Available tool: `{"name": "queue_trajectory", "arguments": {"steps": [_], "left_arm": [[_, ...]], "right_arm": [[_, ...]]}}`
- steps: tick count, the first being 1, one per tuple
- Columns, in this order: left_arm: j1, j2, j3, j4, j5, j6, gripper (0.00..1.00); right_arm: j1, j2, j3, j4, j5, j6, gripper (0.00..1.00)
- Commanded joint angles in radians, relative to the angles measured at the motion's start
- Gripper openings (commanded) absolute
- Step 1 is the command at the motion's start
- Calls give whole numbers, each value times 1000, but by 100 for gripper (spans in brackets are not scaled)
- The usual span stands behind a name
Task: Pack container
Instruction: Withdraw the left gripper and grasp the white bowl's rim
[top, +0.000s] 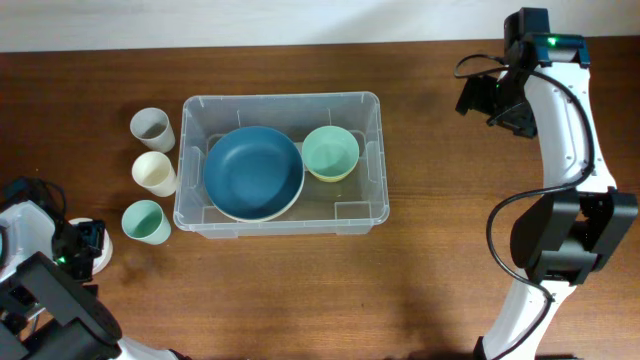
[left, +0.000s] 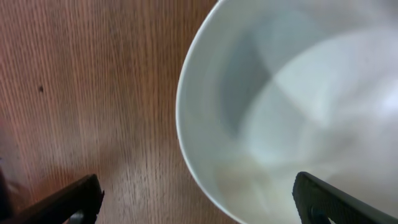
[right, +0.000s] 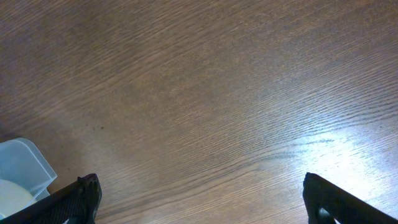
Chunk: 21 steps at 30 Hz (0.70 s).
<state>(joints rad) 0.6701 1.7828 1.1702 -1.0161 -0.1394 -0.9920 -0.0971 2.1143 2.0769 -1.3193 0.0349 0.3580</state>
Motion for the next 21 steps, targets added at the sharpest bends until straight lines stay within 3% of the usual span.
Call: {"name": "queue_trajectory", "arguments": {"steps": [1, 14, 16, 21], "left_arm": [[3, -14, -8, 13, -33, -14, 100], [3, -14, -56, 127, -13, -1, 99], [3, -14, -60, 156, -13, 29, 93], [3, -14, -77, 195, -4, 47, 92]], "right_arm": [[-2, -2, -3, 0, -1, -6, 99], [-2, -2, -3, 0, -1, -6, 99], [-2, -2, -3, 0, -1, -6, 99], [-2, -2, -3, 0, -1, -6, 99]]}}
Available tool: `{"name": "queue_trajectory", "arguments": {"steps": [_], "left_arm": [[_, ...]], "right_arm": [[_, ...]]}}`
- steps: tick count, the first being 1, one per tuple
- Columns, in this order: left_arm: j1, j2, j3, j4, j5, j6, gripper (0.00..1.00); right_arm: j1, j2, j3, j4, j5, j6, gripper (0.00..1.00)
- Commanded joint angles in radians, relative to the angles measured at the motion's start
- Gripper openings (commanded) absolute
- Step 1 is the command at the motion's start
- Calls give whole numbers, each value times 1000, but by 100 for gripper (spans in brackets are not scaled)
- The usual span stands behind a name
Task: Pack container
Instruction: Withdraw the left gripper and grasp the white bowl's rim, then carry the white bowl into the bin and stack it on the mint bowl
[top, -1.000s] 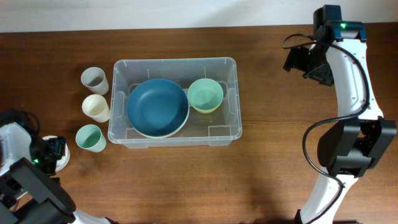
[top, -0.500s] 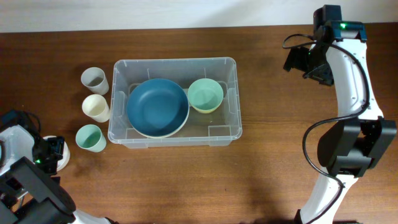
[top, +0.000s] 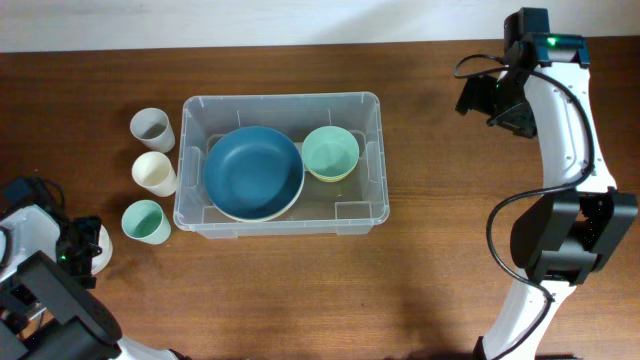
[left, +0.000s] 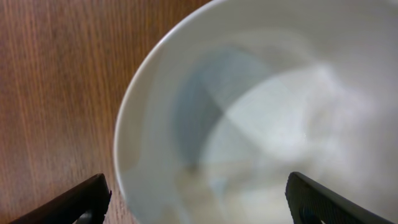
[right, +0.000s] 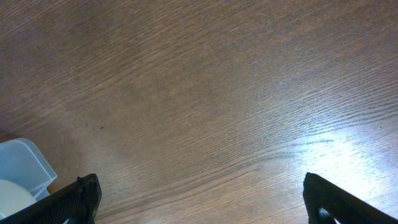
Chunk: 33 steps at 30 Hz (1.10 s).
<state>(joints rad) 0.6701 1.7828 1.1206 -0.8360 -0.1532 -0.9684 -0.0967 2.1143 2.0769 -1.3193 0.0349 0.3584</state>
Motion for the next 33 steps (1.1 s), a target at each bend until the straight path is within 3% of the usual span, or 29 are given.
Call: {"name": "queue_trajectory", "arguments": {"steps": [1, 5, 8, 10, 16, 19, 27, 31, 33], "left_arm": [[3, -14, -35, 21, 16, 23, 92], [3, -14, -50, 26, 26, 23, 89], [3, -14, -50, 31, 26, 23, 75], [3, -14, -50, 35, 26, 23, 58], [5, -14, -48, 37, 25, 23, 28], [21, -16, -14, 39, 23, 30, 1], [26, -102, 216, -21, 59, 104, 1], [6, -210, 387, -10, 206, 111, 1], [-40, -263, 472, 38, 332, 172, 1]], "right_arm": [[-2, -2, -3, 0, -1, -7, 99], [-2, -2, -3, 0, -1, -7, 99], [-2, -2, -3, 0, -1, -7, 99], [-2, -2, -3, 0, -1, -7, 99], [-2, -2, -3, 0, -1, -7, 99], [-2, -2, -3, 0, -1, -7, 99], [-2, -2, -3, 0, -1, -7, 99], [-2, -2, -3, 0, -1, -7, 99], [-2, -2, -3, 0, -1, -7, 99]]}}
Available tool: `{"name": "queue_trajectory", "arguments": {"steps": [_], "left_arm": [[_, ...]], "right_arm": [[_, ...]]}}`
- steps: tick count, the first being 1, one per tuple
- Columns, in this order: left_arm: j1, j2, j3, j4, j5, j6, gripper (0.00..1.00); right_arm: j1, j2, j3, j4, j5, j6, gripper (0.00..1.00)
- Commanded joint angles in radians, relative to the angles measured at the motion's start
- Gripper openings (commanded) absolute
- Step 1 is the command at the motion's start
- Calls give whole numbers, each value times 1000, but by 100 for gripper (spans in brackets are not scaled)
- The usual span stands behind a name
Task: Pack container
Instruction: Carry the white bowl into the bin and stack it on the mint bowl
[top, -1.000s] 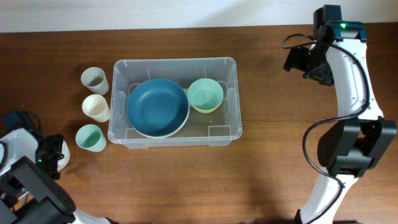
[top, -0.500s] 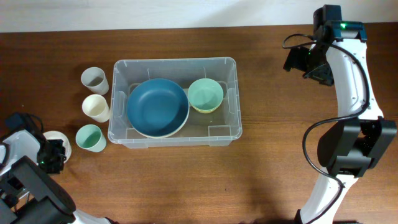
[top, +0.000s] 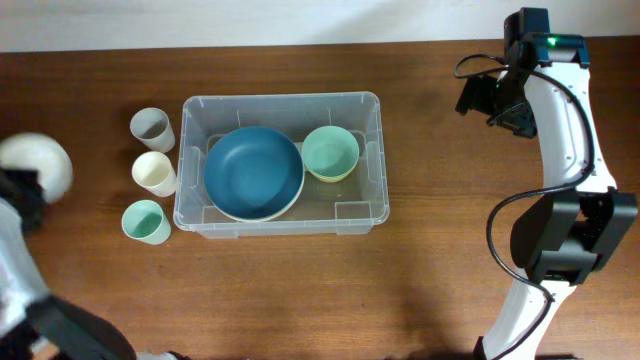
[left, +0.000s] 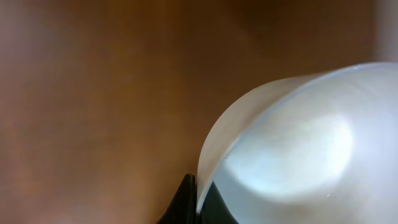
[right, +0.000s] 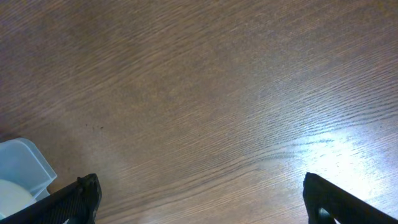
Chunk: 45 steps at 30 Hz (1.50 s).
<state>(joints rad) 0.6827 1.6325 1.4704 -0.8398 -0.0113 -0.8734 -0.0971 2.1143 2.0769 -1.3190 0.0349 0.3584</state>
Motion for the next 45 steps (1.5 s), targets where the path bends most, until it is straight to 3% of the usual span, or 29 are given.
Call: {"name": "queue_trajectory", "arguments": {"steps": [1, 2, 4, 8, 14, 24, 39, 45], "left_arm": [[-86, -133, 153, 77, 267, 119, 1], [-171, -164, 198, 146, 396, 195, 1], [-296, -188, 226, 200, 441, 269, 1], [-641, -177, 229, 214, 268, 404, 1], [-988, 18, 229, 200, 107, 520, 1], [-1071, 265, 229, 121, 110, 555, 1], [-1071, 405, 229, 48, 146, 587, 2], [-1071, 431, 229, 49, 145, 587, 13]], "right_arm": [[-2, -2, -3, 0, -1, -7, 99], [-2, -2, -3, 0, -1, -7, 99], [-2, -2, -3, 0, -1, -7, 99], [-2, -2, -3, 0, -1, -7, 99], [-2, -2, -3, 0, -1, -7, 99], [-2, -2, -3, 0, -1, -7, 99], [-2, -2, -3, 0, -1, -7, 99], [-2, -2, -3, 0, -1, -7, 99]]}}
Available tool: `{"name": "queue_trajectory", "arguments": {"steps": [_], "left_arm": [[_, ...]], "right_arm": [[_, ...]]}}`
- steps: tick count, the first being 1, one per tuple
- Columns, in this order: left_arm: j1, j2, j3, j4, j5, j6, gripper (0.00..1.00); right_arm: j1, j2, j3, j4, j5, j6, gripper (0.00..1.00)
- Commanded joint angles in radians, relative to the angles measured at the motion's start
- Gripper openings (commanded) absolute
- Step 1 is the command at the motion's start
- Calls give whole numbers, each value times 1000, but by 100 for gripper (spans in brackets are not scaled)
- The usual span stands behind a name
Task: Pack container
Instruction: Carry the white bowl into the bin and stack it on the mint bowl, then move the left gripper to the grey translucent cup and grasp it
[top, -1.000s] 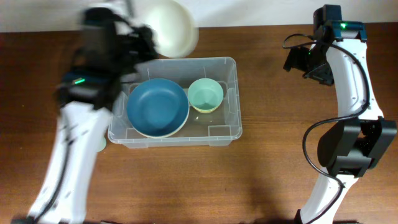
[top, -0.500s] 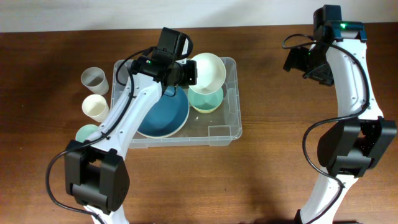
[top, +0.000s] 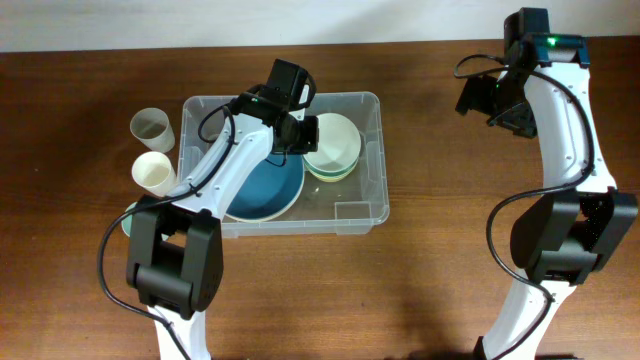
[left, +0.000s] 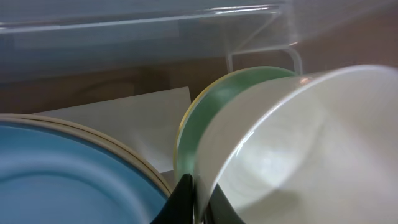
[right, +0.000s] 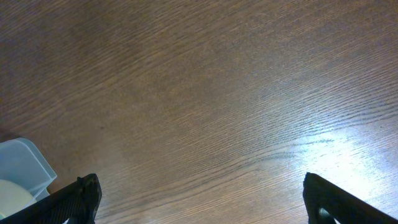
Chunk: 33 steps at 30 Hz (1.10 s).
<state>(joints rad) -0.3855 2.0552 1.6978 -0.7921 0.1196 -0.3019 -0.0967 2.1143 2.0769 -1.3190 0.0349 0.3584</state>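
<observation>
The clear plastic container (top: 370, 105) holds a blue plate (top: 262, 190) on the left and a green bowl (top: 322, 172) on the right. My left gripper (top: 301, 131) is inside the container, shut on the rim of a white bowl (top: 336, 140). In the left wrist view the white bowl (left: 298, 143) sits tilted over the green bowl (left: 208, 121), beside the blue plate (left: 62, 177), with the fingertips (left: 185, 200) pinching its edge. My right gripper (right: 205, 205) hangs open over bare table at the far right, with nothing between its fingers.
A grey cup (top: 150, 125) and a cream cup (top: 152, 172) stand left of the container. My left arm crosses over the container's left half. A corner of the container (right: 22, 165) shows in the right wrist view. The right arm (top: 565, 110) stands at the table's right.
My left gripper, shut on the white bowl, was at the table's far left edge. It is now inside the container, with the bowl over the green bowl. The right arm has not moved.
My left gripper stood open beside the white bowl on the table at the lower left, then around its rim. Later it was shut on the bowl, raised at the far left. Now the bowl is in the container, above the green bowl.
</observation>
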Motion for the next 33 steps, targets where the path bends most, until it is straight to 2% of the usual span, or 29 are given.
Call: {"name": "queue_trajectory", "arguments": {"steps": [1, 3, 9, 13, 15, 17, 19, 22, 25, 26, 29, 33], "left_arm": [[-3, 8, 1, 2, 14, 16, 17], [-3, 8, 1, 2, 14, 16, 27], [-3, 8, 1, 22, 15, 16, 34], [1, 8, 19, 27, 14, 17, 48], [12, 4, 57, 18, 14, 17, 58], [34, -5, 127, -19, 14, 16, 74], [74, -24, 246, -116, 14, 16, 97], [158, -70, 411, -262, -43, 16, 99], [289, -139, 511, -376, -269, 14, 99], [352, -163, 512, -397, -301, -8, 100], [490, -161, 509, -432, -292, -84, 99], [599, -83, 508, -414, -237, -86, 100]], "right_arm": [[-2, -2, -3, 0, -1, -7, 99], [-2, -2, -3, 0, -1, -7, 99], [-2, -2, -3, 0, -1, -7, 99], [-2, -2, -3, 0, -1, -7, 99], [-2, -2, -3, 0, -1, -7, 99], [-2, -2, -3, 0, -1, -7, 99], [-2, -2, -3, 0, -1, -7, 99], [-2, -2, -3, 0, -1, -7, 99], [-2, -2, -3, 0, -1, -7, 99], [-2, -2, -3, 0, -1, -7, 99], [-2, -2, -3, 0, -1, -7, 99], [-2, -2, -3, 0, -1, -7, 99]]}}
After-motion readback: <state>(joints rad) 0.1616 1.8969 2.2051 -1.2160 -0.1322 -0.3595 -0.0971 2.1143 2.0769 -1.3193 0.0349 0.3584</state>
